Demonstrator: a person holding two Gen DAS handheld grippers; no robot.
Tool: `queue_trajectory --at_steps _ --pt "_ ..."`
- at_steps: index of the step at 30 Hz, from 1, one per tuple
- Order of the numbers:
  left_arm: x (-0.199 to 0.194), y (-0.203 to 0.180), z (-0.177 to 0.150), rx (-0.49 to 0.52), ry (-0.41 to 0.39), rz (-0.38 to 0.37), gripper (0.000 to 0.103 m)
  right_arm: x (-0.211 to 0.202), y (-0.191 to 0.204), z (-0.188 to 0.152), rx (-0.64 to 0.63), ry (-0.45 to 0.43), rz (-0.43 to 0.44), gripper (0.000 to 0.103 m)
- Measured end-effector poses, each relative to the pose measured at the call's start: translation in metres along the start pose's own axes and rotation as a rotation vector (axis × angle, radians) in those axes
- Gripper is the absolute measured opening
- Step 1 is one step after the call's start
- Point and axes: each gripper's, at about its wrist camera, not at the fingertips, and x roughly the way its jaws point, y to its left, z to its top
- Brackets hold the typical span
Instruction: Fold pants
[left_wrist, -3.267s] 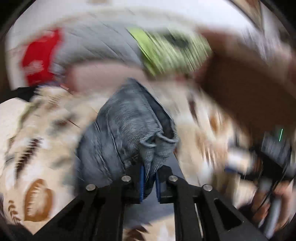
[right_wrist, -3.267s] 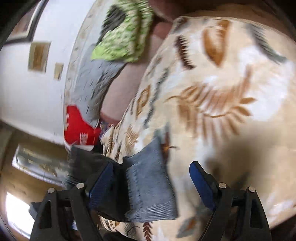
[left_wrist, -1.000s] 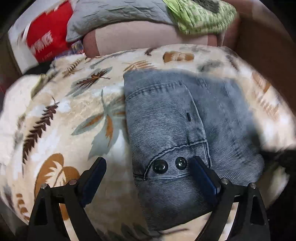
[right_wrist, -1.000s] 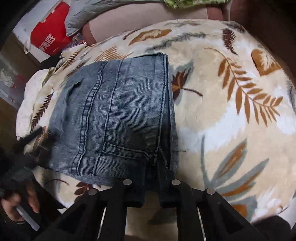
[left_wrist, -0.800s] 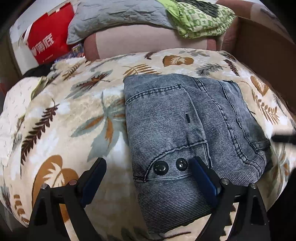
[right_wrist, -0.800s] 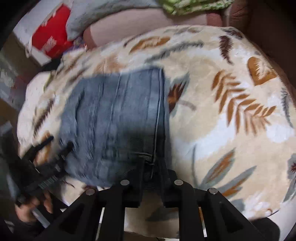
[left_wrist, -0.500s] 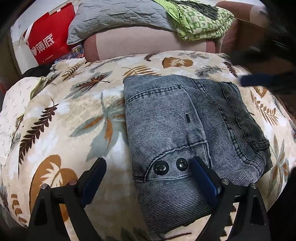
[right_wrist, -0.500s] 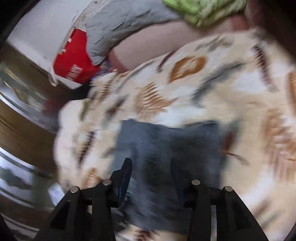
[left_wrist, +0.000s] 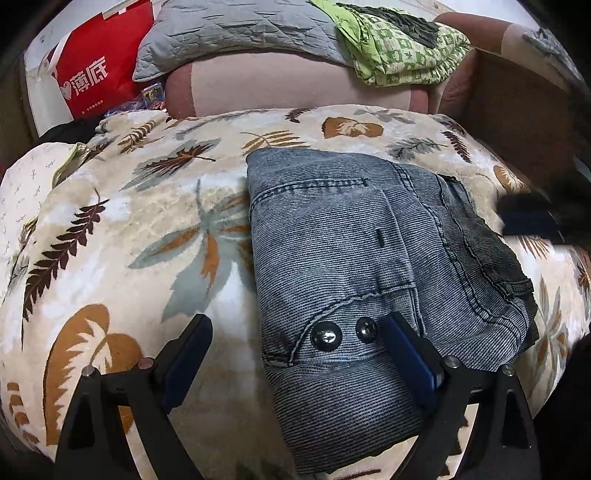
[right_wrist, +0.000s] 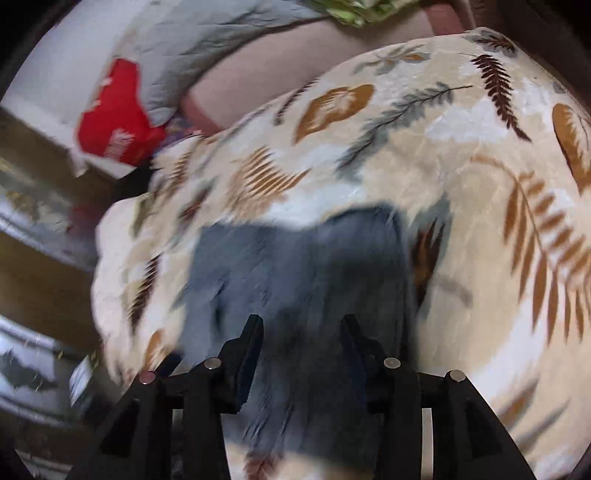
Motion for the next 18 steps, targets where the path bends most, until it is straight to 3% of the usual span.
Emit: queue_trajectory --at_steps 1,3,5,8,10,11,13,15,18 --pt "0.0 0.0 0.0 -0.002 0.0 0.0 0.095 -0.002 -0.001 -0.014 0.0 0.003 0.01 0.051" --pt "0.0 0.0 0.001 -0.009 0.009 -0.008 0.095 0.018 -0.012 -0.045 -0.021 0.104 -0.074 0.053" --pt "-0.009 0.006 0.003 -0.035 -0.003 -0.032 0.094 0.017 -0.014 -0.063 -0.087 0.029 -0.062 0.052" --pt "-0.038 0.022 0.01 -0.124 -0.08 -0.046 0.093 0.013 -0.002 -0.061 -0.106 0.037 -0.1 0.052" --pt "-0.048 0.027 0.012 -0.134 -0.117 -0.009 0.093 0.014 0.002 -0.059 -0.13 0.051 -0.116 0.052" --pt "-0.041 0.027 0.01 -0.117 -0.09 0.027 0.093 0.016 0.004 -0.057 -0.14 0.065 -0.118 0.052" --pt "-0.009 0.017 -0.001 -0.05 0.047 0.043 0.093 0.016 0.008 -0.052 -0.15 0.104 -0.12 0.052" --pt "-0.007 0.012 -0.007 -0.03 0.006 0.066 0.094 0.023 0.014 -0.034 -0.156 0.15 -0.142 0.052" --pt "-0.008 0.008 -0.004 0.007 0.007 0.077 0.094 0.002 0.046 -0.008 -0.234 0.103 -0.192 0.054"
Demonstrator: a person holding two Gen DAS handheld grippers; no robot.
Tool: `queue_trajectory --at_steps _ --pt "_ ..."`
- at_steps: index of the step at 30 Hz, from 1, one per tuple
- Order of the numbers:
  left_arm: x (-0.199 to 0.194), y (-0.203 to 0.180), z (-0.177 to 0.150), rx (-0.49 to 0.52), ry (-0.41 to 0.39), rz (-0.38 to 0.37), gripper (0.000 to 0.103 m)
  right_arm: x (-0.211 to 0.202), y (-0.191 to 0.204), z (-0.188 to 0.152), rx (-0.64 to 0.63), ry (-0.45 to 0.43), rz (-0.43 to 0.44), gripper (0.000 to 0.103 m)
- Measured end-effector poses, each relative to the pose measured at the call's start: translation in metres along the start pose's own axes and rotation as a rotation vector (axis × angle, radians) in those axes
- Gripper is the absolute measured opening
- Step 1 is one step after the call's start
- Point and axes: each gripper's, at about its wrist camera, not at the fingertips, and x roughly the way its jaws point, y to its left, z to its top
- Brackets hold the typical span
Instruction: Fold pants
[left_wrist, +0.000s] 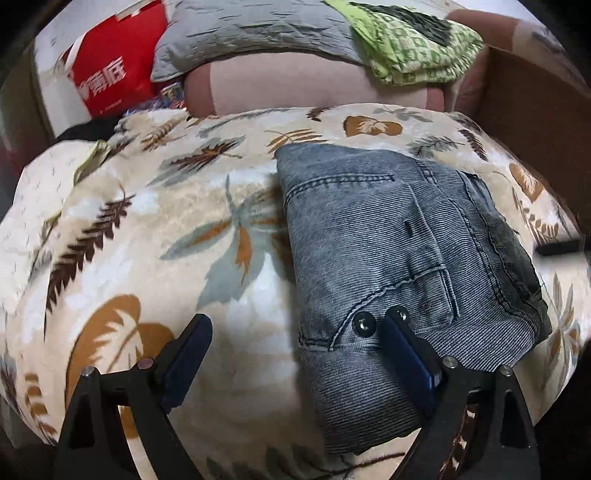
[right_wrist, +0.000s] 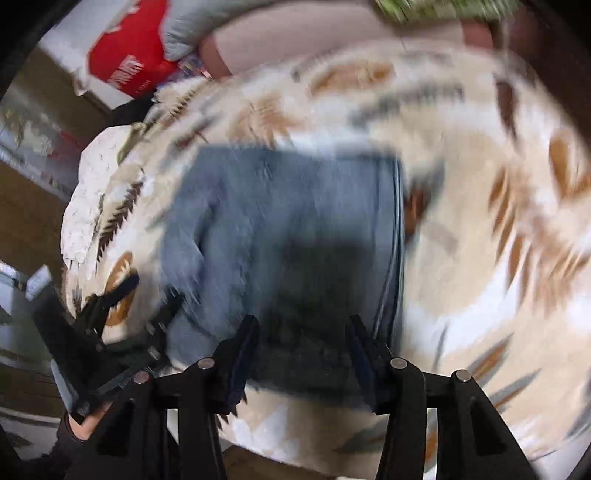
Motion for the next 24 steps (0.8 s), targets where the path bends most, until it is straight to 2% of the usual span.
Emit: queue_trajectory --at_steps 3,6,7,8,10,11,13,14,16,21,24 --pt "0.003 0.006 -0.002 -0.029 0.007 -0.028 0.094 -0.011 0.036 0.046 -0.098 -0.031 -0.022 0.07" --pt "0.002 0.006 -0.002 -0.016 0.0 -0.035 0.094 0.004 0.074 0.087 -0.204 -0.007 -0.025 0.071" --pt "0.001 0.007 -0.003 -0.016 -0.002 -0.038 0.094 0.014 0.083 0.101 -0.204 0.019 0.005 0.071" --pt "0.002 0.007 -0.003 -0.016 -0.002 -0.042 0.094 0.029 0.09 0.114 -0.181 0.056 0.075 0.071" --pt "0.004 0.009 -0.002 -0.018 0.002 -0.053 0.094 0.056 0.092 0.124 -0.147 0.108 0.167 0.071" --pt "0.005 0.011 -0.002 -0.021 0.005 -0.062 0.094 0.074 0.087 0.122 -0.128 0.143 0.151 0.071" --pt "0.006 0.012 -0.002 -0.028 0.011 -0.076 0.094 0.117 0.067 0.114 -0.063 0.23 0.055 0.069" --pt "0.007 0.012 -0.002 -0.031 0.013 -0.081 0.094 0.13 0.053 0.108 -0.011 0.246 0.082 0.068" --pt "0.006 0.013 -0.002 -0.033 0.015 -0.091 0.094 0.119 0.053 0.109 0.007 0.206 0.104 0.069" --pt "0.008 0.014 -0.001 -0.034 0.023 -0.104 0.094 0.085 0.108 0.146 -0.174 0.164 -0.015 0.07" --pt "0.009 0.016 -0.001 -0.035 0.023 -0.111 0.094 0.102 0.145 0.171 -0.327 0.188 -0.148 0.087"
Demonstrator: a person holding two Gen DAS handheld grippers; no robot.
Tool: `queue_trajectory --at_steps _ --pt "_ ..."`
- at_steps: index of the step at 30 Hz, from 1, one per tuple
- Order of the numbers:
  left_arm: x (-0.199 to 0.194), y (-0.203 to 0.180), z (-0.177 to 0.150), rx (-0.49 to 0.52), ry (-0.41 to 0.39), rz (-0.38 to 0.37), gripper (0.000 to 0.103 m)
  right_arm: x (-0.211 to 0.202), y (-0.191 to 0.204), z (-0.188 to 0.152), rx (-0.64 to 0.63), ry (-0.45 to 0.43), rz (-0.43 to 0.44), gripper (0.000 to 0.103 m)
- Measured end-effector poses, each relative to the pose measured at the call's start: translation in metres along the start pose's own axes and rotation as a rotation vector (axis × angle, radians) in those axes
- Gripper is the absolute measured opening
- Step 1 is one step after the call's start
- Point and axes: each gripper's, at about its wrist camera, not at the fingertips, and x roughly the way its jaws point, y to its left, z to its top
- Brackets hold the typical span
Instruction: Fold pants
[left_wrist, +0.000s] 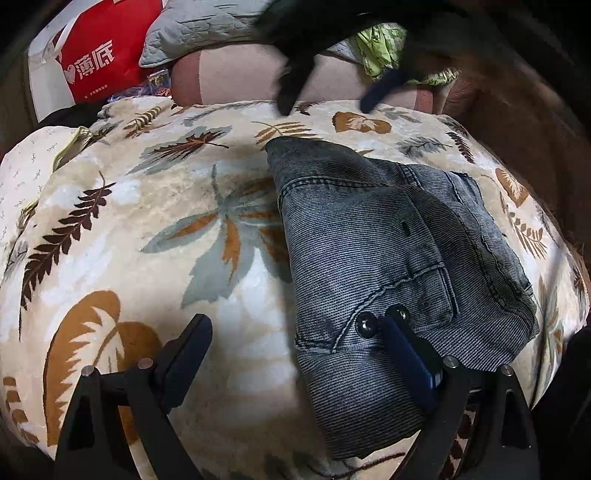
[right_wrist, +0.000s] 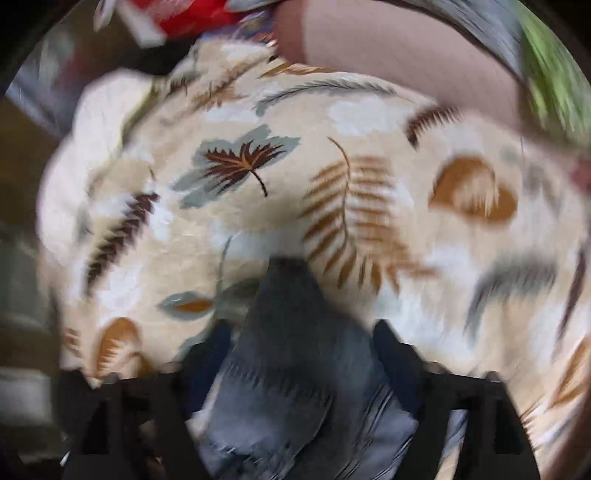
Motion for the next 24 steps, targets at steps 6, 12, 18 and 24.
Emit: queue_trajectory --at_steps 6,12,18,24 --pt "0.001 0.002 0.001 -0.003 0.003 -0.009 0.094 0.057 0.025 0.032 -0.115 0.175 -0.104 0.081" --pt "0.001 0.003 0.0 -0.005 -0.001 -0.006 0.094 0.069 -0.015 0.025 0.094 0.14 0.001 0.023" --pt "0.0 0.002 -0.002 -0.002 -0.012 -0.002 0.094 0.024 -0.053 0.0 0.267 -0.069 -0.009 0.056" --pt "-0.002 0.001 -0.003 0.0 -0.02 0.003 0.094 -0.022 -0.066 -0.081 0.281 -0.141 0.089 0.057"
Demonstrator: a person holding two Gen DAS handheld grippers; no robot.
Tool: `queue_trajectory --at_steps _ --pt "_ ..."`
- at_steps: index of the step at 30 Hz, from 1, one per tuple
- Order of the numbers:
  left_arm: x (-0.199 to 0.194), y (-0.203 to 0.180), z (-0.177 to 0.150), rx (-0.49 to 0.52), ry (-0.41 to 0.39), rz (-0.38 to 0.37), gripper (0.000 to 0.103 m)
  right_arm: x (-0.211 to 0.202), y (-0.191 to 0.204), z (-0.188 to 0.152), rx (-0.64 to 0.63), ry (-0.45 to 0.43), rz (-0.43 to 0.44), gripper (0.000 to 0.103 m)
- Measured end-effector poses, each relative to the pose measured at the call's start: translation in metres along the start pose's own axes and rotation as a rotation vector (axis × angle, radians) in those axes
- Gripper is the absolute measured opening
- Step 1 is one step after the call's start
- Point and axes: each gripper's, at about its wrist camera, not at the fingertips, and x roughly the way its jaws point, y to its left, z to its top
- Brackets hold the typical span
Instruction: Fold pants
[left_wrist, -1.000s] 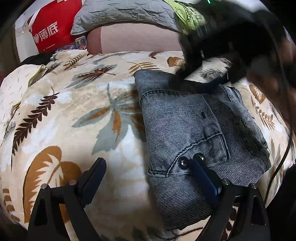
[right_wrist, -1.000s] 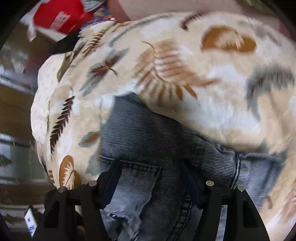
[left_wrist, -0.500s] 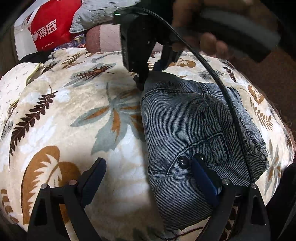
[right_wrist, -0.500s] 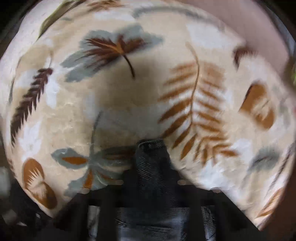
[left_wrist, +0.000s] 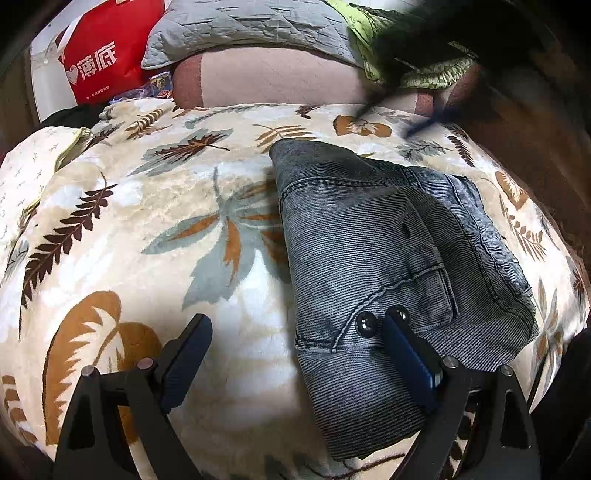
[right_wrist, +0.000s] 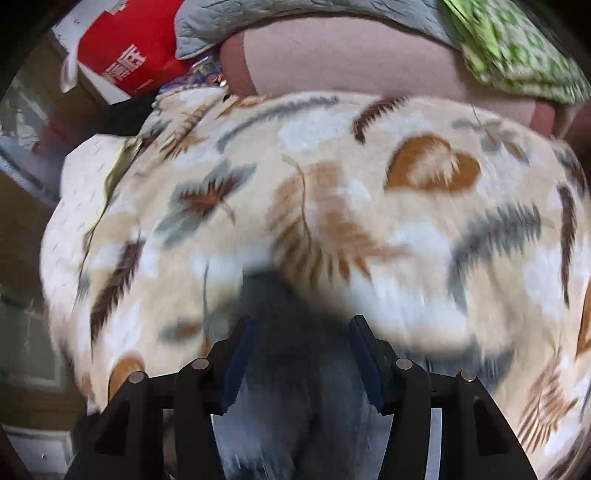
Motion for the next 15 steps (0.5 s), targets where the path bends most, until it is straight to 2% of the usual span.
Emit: queue_trajectory --at_steps 3,5,7,10,12,14,15 --pt "-0.002 0.0 -0.001 0.0 -0.009 0.005 0.094 0.006 -0.022 -0.044 0.042 0.033 0.017 0.057" --pt "-0.002 -0.001 -0.001 -0.005 -0.011 -0.005 0.094 0.031 -0.051 -0.073 0.094 0.082 0.027 0.058" --pt "-0.005 0.001 -0.002 -0.015 -0.025 -0.006 0.094 0.032 -0.062 -0.082 0.111 0.032 0.083 0.058" --pt "-0.021 0.012 -0.001 -0.067 -0.063 -0.049 0.094 0.006 -0.054 -0.08 0.099 0.002 0.089 0.058" --pt "-0.031 0.018 0.001 -0.1 -0.097 -0.043 0.094 -0.017 -0.05 -0.089 0.068 -0.051 0.098 0.058" --pt "-0.04 0.024 0.003 -0.142 -0.126 -0.025 0.094 -0.028 -0.054 -0.104 0.066 -0.087 0.107 0.064" --pt "-0.042 0.026 0.005 -0.157 -0.131 -0.019 0.094 -0.025 -0.057 -0.111 0.081 -0.085 0.113 0.071"
